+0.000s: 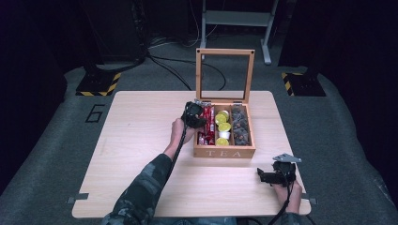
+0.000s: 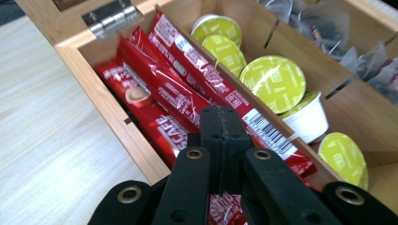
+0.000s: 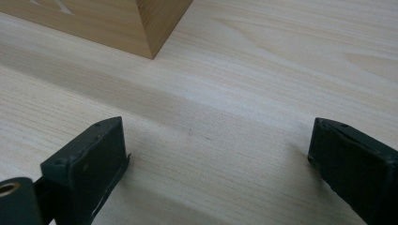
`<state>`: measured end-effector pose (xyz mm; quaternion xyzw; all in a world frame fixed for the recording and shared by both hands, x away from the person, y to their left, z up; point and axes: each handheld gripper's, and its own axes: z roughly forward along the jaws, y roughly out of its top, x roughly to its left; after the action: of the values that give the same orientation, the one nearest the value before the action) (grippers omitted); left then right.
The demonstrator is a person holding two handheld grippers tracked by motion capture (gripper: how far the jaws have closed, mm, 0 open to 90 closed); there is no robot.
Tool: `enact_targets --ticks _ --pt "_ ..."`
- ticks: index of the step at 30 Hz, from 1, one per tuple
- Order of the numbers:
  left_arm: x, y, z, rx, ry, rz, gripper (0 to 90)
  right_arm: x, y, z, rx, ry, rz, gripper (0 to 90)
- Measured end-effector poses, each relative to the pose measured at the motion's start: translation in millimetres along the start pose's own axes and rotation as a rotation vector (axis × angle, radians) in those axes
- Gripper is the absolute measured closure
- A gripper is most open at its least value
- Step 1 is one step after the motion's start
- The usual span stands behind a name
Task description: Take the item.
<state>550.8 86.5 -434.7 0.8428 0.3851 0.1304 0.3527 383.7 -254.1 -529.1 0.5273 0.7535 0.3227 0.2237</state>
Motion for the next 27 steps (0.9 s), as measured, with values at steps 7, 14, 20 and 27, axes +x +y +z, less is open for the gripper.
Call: enact_targets --ticks 7,14,20,27 --pt "-0.1 1.4 -15.3 -0.036 -0.005 0.024 90.0 0.0 0.0 0.0 0.0 0.0 0.0 3.8" --pt "6.0 0.8 -4.9 -0.032 -0.027 -0.024 75.7 0.0 0.0 0.0 0.0 -0.001 0.0 3.8" --pt "5.9 2.3 9.1 -0.004 -0.05 -0.072 60.1 0.0 0.0 0.0 0.0 0.0 0.0 3.9" --pt "1.7 4.7 16.4 0.026 -0.028 -0.068 56.7 0.0 0.0 0.0 0.0 0.0 -0.001 4.0"
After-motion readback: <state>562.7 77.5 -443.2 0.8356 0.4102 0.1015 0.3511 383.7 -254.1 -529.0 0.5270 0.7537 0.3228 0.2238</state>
